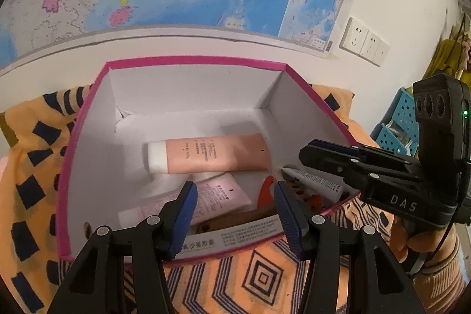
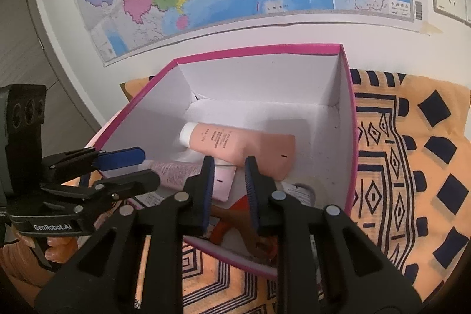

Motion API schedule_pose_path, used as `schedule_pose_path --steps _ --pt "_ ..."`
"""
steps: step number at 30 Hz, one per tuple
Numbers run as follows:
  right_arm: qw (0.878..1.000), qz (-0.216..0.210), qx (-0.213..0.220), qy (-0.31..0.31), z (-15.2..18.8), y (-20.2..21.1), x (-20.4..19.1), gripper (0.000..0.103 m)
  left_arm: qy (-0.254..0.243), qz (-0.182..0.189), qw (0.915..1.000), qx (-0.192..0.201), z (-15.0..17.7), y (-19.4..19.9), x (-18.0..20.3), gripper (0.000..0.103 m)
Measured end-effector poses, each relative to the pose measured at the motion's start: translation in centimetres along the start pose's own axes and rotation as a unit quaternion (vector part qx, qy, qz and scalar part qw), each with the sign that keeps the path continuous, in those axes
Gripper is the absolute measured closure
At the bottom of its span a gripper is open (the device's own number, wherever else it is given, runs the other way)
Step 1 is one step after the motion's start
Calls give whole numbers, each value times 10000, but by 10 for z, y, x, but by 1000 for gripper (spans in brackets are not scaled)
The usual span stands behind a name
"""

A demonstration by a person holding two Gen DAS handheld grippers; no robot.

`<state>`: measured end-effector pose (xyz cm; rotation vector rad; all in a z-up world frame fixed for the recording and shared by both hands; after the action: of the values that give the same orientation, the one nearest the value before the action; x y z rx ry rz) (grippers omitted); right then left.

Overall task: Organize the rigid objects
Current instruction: 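Move the right tool down to the blue-and-white medicine carton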

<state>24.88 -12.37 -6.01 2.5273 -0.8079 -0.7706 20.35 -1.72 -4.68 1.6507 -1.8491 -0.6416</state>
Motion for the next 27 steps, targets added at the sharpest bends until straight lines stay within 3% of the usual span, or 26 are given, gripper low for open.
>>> schedule_pose_path --steps 8,15,22,27 --pt "9997 -175 140 -48 4 15 -10 79 -23 -237 9994 267 13 29 -19 41" --pt "9983 -495 276 113 15 37 -39 76 -84 -721 9961 498 37 68 -59 34" --pt "9965 -807 172 147 38 40 -64 75 247 -1224 9921 100 88 79 -108 34" --pt "9954 -941 -118 111 69 32 -76 73 515 -1262 9904 -238 121 80 -125 34"
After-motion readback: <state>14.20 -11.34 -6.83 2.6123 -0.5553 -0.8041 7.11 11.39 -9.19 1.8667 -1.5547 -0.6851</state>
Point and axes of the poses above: each gripper's, at about its wrist camera, not at the fingertips, and y roughly against the way its jaws point, x to its right, z to its underside, the point moved 10 cm from there along -y, roughly the way its jaws point, and after that the axes turned 9 degrees about -z, right-handed, at the moved point
